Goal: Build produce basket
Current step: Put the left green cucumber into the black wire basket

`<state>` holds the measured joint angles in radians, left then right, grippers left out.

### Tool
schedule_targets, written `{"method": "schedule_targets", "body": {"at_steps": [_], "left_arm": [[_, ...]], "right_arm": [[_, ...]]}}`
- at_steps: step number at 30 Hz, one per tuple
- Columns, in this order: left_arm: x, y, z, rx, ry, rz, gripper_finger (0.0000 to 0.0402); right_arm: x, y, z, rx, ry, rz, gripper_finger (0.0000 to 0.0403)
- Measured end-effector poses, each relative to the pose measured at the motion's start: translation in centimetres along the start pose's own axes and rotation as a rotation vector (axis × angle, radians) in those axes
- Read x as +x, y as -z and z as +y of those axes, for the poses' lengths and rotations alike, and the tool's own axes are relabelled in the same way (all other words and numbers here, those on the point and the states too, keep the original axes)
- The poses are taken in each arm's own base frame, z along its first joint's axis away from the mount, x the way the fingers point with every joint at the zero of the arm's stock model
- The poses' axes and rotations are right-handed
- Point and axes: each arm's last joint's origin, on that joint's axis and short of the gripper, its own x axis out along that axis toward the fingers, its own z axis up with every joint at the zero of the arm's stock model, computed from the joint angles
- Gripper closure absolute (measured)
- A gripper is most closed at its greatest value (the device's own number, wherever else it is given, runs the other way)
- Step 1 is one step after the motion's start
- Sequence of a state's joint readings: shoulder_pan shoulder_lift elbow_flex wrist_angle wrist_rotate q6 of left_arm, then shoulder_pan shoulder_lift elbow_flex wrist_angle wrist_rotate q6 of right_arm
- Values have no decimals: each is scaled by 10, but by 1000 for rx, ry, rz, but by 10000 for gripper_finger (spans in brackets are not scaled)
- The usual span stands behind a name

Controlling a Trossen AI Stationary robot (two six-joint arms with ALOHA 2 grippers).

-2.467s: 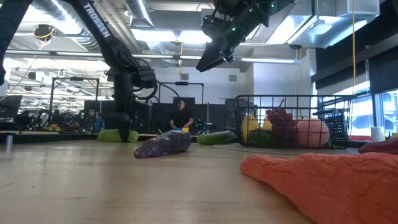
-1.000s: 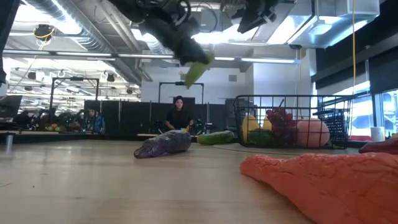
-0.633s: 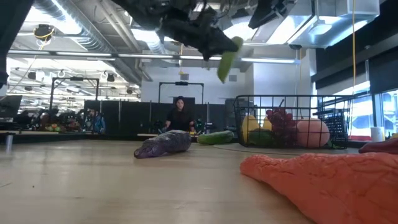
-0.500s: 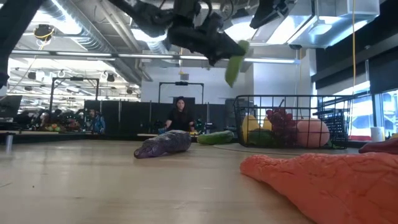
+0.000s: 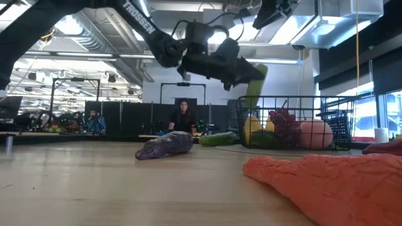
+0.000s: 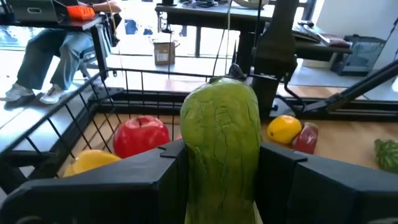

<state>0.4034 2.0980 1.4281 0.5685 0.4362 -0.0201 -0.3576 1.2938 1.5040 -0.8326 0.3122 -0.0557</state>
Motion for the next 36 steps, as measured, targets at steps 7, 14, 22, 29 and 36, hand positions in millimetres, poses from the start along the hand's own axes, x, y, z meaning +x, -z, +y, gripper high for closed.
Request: {"method": "schedule_targets", "body": {"at_steps": [7, 14, 22, 29, 36], "left_arm": [[6, 18, 2, -15, -2, 33, 298], [6, 20, 2, -21, -6, 54, 298], [7, 26, -1, -47, -3, 112, 298], [7, 26, -2, -91, -10, 118, 291], [7, 26, 0, -97, -69, 117, 291]], "right_arm": [[0, 0, 0, -4, 0, 4, 283], [0, 0, 0, -5, 1, 3, 283], [0, 0, 0, -4, 1, -2, 283], [0, 0, 0, -4, 1, -2, 283], [0, 0, 0, -4, 1, -2, 283]]}}
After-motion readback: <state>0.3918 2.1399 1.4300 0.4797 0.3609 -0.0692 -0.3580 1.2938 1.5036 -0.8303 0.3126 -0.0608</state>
